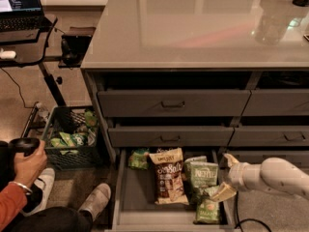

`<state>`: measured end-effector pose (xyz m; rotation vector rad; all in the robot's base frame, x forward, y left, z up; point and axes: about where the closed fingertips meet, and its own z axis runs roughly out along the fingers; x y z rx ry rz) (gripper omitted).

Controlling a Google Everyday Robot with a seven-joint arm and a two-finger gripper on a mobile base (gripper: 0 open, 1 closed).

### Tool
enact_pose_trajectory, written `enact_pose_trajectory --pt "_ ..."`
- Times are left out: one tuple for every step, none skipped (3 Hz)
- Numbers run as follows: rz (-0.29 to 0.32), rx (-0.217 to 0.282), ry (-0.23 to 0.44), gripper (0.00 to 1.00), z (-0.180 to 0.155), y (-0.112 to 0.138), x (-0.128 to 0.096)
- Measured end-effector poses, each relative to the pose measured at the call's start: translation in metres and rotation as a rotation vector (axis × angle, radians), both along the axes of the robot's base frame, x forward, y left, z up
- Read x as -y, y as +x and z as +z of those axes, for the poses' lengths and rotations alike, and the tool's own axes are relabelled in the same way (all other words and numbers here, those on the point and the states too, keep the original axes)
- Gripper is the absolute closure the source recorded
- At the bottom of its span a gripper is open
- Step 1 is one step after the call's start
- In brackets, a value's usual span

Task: Pick green jalapeno chip bag from bottom drawer and place on counter

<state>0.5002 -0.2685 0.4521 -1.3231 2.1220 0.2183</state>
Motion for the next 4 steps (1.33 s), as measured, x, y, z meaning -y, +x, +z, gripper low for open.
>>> enact_pose_trajectory --pt "-0.022 -0.023 0.019 0.0 -0.068 0.003 0.018" --pt "-0.027 -0.049 0.08 0.0 -0.129 0.017 0.037" --pt "-0.027 -0.049 0.08 0.0 -0.129 0.017 0.037" --pt "-0.03 -0.061 0.114 0.0 -0.15 0.013 0.03"
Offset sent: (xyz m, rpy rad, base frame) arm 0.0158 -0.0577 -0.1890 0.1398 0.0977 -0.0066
